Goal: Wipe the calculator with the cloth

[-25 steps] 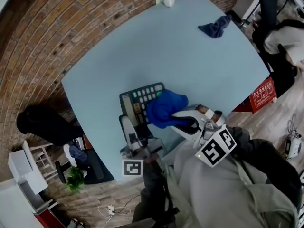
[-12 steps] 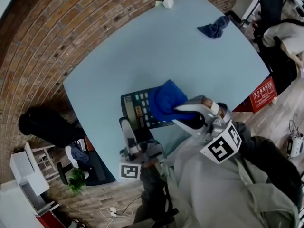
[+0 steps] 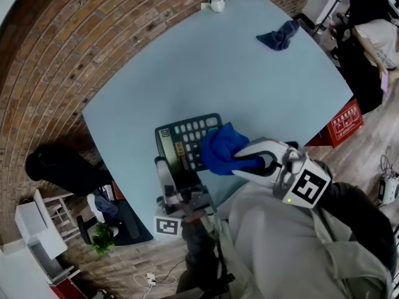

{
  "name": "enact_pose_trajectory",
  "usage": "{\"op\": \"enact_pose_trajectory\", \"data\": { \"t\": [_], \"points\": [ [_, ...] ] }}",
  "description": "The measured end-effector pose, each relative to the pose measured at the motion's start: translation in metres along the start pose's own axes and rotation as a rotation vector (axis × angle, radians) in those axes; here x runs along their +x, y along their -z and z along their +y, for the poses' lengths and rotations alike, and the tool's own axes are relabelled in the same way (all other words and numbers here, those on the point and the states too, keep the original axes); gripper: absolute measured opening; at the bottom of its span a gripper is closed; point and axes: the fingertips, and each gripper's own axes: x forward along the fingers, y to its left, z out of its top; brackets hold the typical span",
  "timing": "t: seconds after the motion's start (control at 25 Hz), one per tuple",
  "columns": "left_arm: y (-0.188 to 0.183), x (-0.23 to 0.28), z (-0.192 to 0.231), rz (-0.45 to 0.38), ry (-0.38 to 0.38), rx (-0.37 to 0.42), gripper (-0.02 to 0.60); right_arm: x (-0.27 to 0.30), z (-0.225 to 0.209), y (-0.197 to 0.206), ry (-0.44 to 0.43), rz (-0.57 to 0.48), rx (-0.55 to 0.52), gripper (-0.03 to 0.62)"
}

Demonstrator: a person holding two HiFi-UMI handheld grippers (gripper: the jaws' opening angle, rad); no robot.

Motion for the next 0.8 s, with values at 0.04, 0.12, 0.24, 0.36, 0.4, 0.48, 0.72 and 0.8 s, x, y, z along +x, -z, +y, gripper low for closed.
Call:
{"op": "enact_pose_trajectory", "data": {
  "t": [0.04, 0.12, 0.24, 0.36, 0.4, 0.48, 0.72, 0.8],
  "points": [
    [0.001, 0.000, -0.001, 0.010, 0.004, 0.001, 0.044, -0.003, -0.022, 0.002, 0.070, -0.006, 0.017, 0.063],
    [0.004, 0.001, -0.002, 0.024, 0.004, 0.005, 0.044, -0.008, -0.057, 0.010, 0.202, -0.004, 0.096, 0.063],
    [0.005, -0.002, 0.002, 0.030, -0.016, 0.029, 0.044, -0.004, -0.047, 0.014, 0.151, -0.007, 0.189, 0.063],
    [0.000, -0.005, 0.006, 0.026, -0.025, 0.053, 0.043, 0.003, 0.020, 0.016, -0.132, 0.057, 0.124, 0.063],
    [-0.001, -0.004, 0.005, 0.022, -0.015, 0.052, 0.043, 0.003, 0.034, 0.016, -0.187, 0.071, 0.092, 0.063],
    [0.000, -0.003, 0.003, 0.028, 0.022, 0.050, 0.043, 0.000, 0.032, 0.013, -0.198, 0.065, 0.047, 0.063],
    [0.008, -0.014, -0.005, 0.177, 0.103, 0.186, 0.043, -0.015, -0.068, 0.023, 0.165, 0.037, 0.298, 0.063],
    [0.021, -0.011, -0.011, 0.254, 0.136, 0.214, 0.042, -0.004, -0.072, 0.019, 0.102, 0.033, 0.253, 0.063]
  ]
}}
